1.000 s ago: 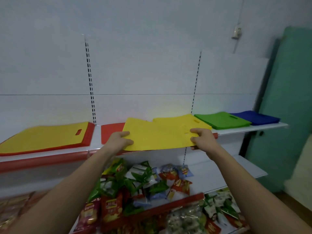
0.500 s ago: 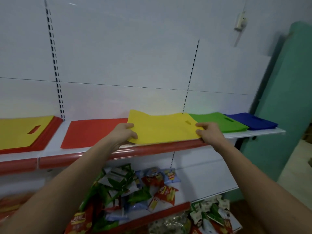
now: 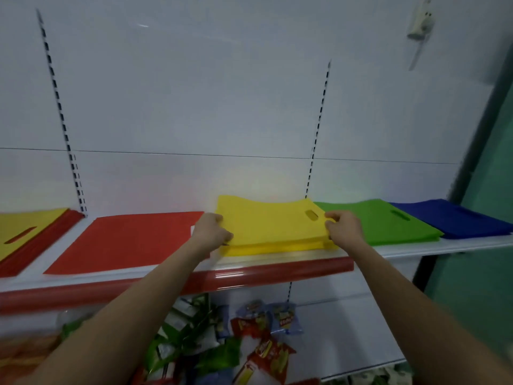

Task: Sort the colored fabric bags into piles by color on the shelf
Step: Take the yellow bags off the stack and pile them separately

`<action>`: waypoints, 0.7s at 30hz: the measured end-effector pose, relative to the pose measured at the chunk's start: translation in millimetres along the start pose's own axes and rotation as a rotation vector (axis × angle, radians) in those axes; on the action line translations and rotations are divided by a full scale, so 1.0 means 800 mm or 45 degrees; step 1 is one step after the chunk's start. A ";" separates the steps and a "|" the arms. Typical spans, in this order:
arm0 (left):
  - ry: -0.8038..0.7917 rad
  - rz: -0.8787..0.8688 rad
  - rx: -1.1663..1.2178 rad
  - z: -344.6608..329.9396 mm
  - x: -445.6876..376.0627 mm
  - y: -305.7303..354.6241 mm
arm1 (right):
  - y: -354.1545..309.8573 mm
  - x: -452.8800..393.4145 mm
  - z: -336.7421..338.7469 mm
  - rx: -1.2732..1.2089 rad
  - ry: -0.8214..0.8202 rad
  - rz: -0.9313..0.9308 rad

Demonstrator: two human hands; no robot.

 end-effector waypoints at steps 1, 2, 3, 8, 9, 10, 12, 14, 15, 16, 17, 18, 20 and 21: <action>0.033 0.002 -0.106 -0.007 0.000 0.002 | 0.006 -0.007 -0.006 0.035 -0.046 0.032; 0.071 0.003 -0.227 -0.013 -0.001 0.003 | 0.012 -0.015 -0.011 0.065 -0.085 0.063; 0.105 0.006 -0.348 -0.018 -0.002 0.005 | 0.018 -0.022 -0.015 0.087 -0.116 0.083; 0.162 0.118 -0.800 -0.042 0.002 0.001 | 0.044 -0.038 -0.029 0.212 -0.284 0.150; 0.158 0.144 -0.834 -0.046 0.004 -0.002 | 0.047 -0.039 -0.032 0.253 -0.324 0.178; 0.152 0.158 -0.857 -0.050 0.006 -0.003 | 0.051 -0.041 -0.034 0.285 -0.350 0.205; 0.186 0.167 -0.867 -0.048 0.014 0.000 | 0.055 -0.048 -0.031 0.317 -0.353 0.257; 0.267 0.164 -0.865 -0.040 0.023 0.007 | 0.045 -0.058 -0.021 0.308 -0.300 0.338; 0.304 0.158 -0.866 -0.035 0.030 0.013 | 0.033 -0.062 -0.015 0.273 -0.270 0.378; 0.333 0.150 -0.867 -0.029 0.036 0.017 | 0.019 -0.063 -0.010 0.218 -0.256 0.417; 0.357 0.148 -0.871 -0.023 0.043 0.021 | 0.001 -0.061 -0.010 0.159 -0.269 0.450; 0.375 0.155 -0.877 -0.016 0.051 0.023 | -0.019 -0.056 -0.015 0.107 -0.299 0.493; 0.413 0.170 -0.884 0.000 0.069 0.023 | -0.060 -0.038 -0.039 0.017 -0.403 0.572; 0.427 0.183 -0.879 0.010 0.080 0.022 | -0.081 -0.024 -0.057 -0.035 -0.471 0.608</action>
Point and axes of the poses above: each hand's wrist, its own x-axis away from the middle knuckle, its own z-axis out of the back of the hand, y = z × x, the point moved 9 cm from there along -x, towards the middle knuckle, and after that the axes turned 5 degrees about z, right-handed, at the moved point
